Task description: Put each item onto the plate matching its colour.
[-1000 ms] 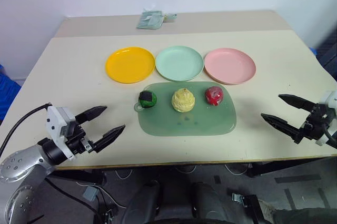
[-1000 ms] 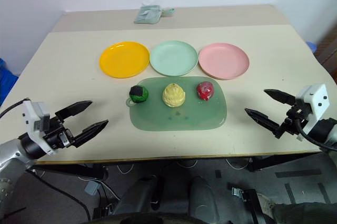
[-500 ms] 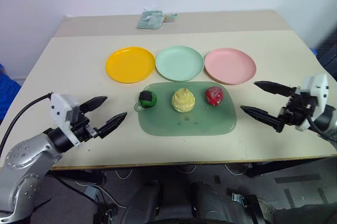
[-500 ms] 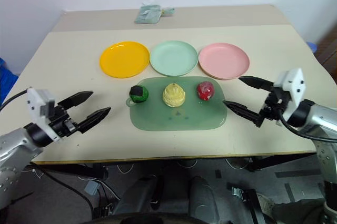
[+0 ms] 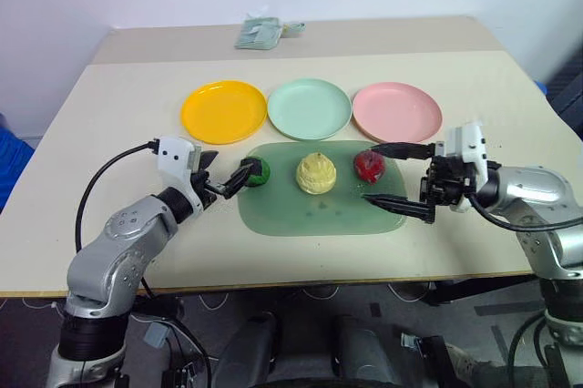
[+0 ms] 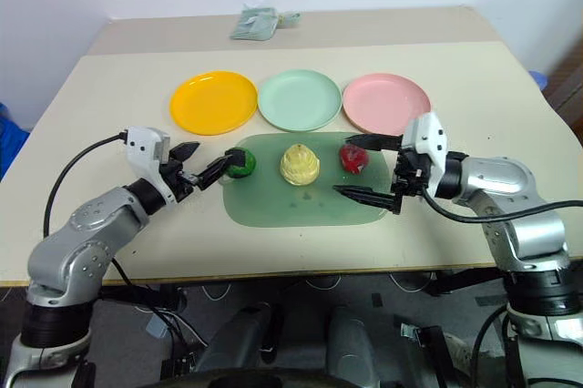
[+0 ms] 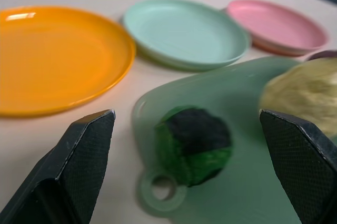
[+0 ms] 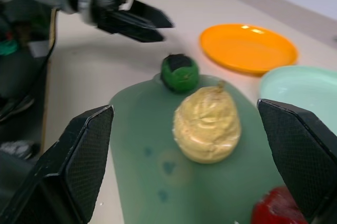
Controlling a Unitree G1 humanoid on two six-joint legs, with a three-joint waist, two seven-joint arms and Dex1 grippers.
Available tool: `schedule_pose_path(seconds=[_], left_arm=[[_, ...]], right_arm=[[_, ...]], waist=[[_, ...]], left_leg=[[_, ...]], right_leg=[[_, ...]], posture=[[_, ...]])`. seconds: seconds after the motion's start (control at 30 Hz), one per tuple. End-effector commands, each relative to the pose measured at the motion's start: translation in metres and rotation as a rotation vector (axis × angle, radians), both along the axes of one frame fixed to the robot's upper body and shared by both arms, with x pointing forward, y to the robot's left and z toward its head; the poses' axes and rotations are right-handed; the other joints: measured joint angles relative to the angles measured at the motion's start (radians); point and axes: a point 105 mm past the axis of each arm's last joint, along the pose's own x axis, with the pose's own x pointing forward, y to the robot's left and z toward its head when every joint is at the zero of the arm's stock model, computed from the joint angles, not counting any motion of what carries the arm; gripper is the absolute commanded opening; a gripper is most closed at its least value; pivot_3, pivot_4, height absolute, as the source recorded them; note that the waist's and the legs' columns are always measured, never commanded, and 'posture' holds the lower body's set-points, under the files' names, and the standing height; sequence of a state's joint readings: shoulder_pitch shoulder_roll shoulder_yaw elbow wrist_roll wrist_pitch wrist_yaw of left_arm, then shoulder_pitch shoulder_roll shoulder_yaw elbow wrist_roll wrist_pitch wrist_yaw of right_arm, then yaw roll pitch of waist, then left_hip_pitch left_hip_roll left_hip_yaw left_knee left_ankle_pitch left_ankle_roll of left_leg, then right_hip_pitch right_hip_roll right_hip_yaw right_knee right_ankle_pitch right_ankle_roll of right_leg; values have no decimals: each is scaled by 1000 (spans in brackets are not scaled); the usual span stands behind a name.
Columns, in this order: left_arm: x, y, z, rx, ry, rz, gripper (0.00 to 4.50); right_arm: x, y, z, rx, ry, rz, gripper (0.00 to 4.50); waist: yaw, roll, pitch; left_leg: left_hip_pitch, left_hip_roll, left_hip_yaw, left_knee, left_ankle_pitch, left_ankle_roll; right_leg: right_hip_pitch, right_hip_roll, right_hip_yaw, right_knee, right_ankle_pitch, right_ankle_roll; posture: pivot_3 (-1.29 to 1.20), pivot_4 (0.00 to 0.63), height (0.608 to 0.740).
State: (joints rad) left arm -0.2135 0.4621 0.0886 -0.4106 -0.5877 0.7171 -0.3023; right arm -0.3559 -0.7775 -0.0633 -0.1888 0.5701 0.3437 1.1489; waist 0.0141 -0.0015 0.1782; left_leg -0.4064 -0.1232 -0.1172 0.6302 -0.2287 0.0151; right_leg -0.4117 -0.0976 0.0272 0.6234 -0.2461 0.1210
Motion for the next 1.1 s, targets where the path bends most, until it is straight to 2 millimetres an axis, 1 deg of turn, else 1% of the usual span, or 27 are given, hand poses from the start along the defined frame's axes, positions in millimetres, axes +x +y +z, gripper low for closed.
schedule_pose_path(seconds=[0.03, 0.2, 0.37, 0.47, 0.6, 0.77, 0.9, 1.0, 1.1], left_arm=[[7, -7, 2, 18, -13, -2, 4500], [21, -16, 1, 22, 5, 2, 4500], [27, -24, 1, 44, 13, -13, 4500], [28, -30, 1, 49, 25, -27, 4500], [27, -33, -2, 61, 43, -40, 4500], [25, -32, -8, 93, 82, -32, 4500], [24, -30, -14, 110, 112, -34, 4500], [24, -32, -14, 102, 113, -35, 3694], [24, -33, -13, 105, 108, -40, 2291]], right_arm=[[5, 7, 7, -22, -56, 34, 4466], [11, 9, 7, -35, -73, 57, 4466], [18, 10, 12, 28, -91, 52, 4466], [22, 13, 13, 55, -90, 41, 4466], [24, 16, 14, 63, -94, 39, 4466], [31, 23, 27, 115, -101, 16, 4466], [32, 28, 30, 119, -94, 10, 4466], [31, 30, 32, 122, -92, 5, 4500], [30, 30, 33, 122, -95, 0, 4500]], waist=[[0, 0, 0], [1, 0, 0], [-1, 0, 0], [-1, 0, 0], [-1, 0, 0], [-1, 0, 0], [-1, 0, 0], [0, 0, 0], [-1, 0, 0]], left_leg=[[0, 0, 0, 0, 0, 0], [0, -1, 0, 1, 0, 0], [0, -1, 0, 0, 0, -1], [0, -1, 0, 0, 0, -1], [0, -1, 0, 0, 0, -1], [0, -1, 0, 0, 1, -1], [-1, -1, 0, 0, 1, -2], [-2, -1, 0, 0, 1, -2], [-2, -1, 0, 0, 1, -2]], right_leg=[[0, 0, 0, 0, 0, 0], [-1, 0, 0, 2, 0, 0], [-2, 0, 0, 4, 1, 1], [-2, 0, 0, 5, 1, 1], [-3, 0, 1, 5, 1, 1], [-3, 0, 1, 6, 1, 1], [-4, 0, 1, 6, 1, 1], [-5, 0, 1, 6, 1, 1], [-5, 0, 1, 6, 1, 1]], posture=[[0, 150, 740], [0, 150, 740], [0, 150, 740], [0, 150, 740], [0, 150, 740], [0, 150, 740], [0, 150, 740], [0, 150, 740], [0, 150, 740]])
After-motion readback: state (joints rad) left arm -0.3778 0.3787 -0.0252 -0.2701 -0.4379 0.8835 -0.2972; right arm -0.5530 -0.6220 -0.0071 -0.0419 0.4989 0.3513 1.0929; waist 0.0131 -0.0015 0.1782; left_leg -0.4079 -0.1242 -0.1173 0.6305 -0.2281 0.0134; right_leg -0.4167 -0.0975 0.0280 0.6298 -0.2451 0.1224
